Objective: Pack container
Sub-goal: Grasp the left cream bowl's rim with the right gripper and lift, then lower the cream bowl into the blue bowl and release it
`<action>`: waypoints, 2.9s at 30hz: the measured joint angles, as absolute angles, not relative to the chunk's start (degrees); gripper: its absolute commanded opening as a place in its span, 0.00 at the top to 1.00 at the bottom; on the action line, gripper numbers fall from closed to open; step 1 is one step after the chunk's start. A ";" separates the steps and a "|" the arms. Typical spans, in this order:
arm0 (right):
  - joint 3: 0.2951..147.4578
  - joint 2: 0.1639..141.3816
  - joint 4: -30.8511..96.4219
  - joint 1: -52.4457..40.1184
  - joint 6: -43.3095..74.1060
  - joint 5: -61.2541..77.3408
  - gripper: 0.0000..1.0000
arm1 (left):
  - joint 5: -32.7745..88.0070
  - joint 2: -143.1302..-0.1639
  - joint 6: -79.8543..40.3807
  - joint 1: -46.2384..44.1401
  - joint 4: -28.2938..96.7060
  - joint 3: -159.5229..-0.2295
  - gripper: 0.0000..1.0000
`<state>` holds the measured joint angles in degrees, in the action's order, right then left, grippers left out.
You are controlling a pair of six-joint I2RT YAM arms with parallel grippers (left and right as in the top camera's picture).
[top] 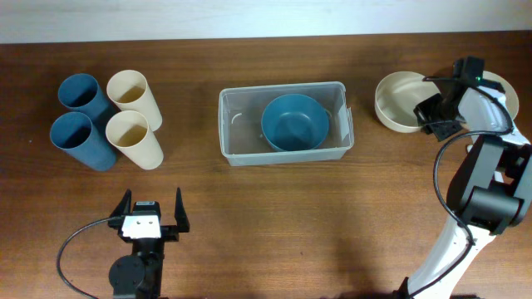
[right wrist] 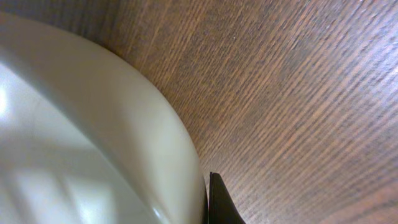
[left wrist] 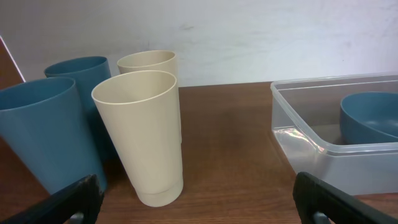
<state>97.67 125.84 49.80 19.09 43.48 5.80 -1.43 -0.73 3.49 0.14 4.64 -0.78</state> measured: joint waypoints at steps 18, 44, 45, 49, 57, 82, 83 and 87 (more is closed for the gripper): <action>124.77 115.68 76.53 15.90 23.20 22.13 0.96 | -1.43 -0.73 3.49 0.14 4.64 -0.78 0.00; 126.54 120.27 80.40 -10.48 14.87 11.84 0.96 | -1.43 -0.73 3.49 0.14 4.64 -0.78 0.00; 126.54 120.92 80.38 -10.48 14.98 11.88 0.96 | -1.43 -0.73 3.49 0.14 4.64 -0.78 0.00; 126.54 123.24 80.20 -10.48 15.00 12.73 0.96 | -1.43 -0.73 3.49 0.14 4.64 -0.78 0.00; 126.54 127.61 79.92 -10.50 15.03 13.41 0.96 | -1.43 -0.73 3.49 0.14 4.64 -0.78 0.00; 126.54 131.33 79.02 -11.14 15.18 13.85 0.78 | -1.43 -0.73 3.49 0.14 4.64 -0.78 0.00; 126.54 131.33 79.02 -11.14 15.20 13.82 0.78 | -1.43 -0.73 3.49 0.14 4.67 -0.78 0.00; 126.54 131.33 78.59 -11.14 15.20 13.82 0.61 | -1.43 -0.73 3.49 0.14 4.67 -0.78 0.00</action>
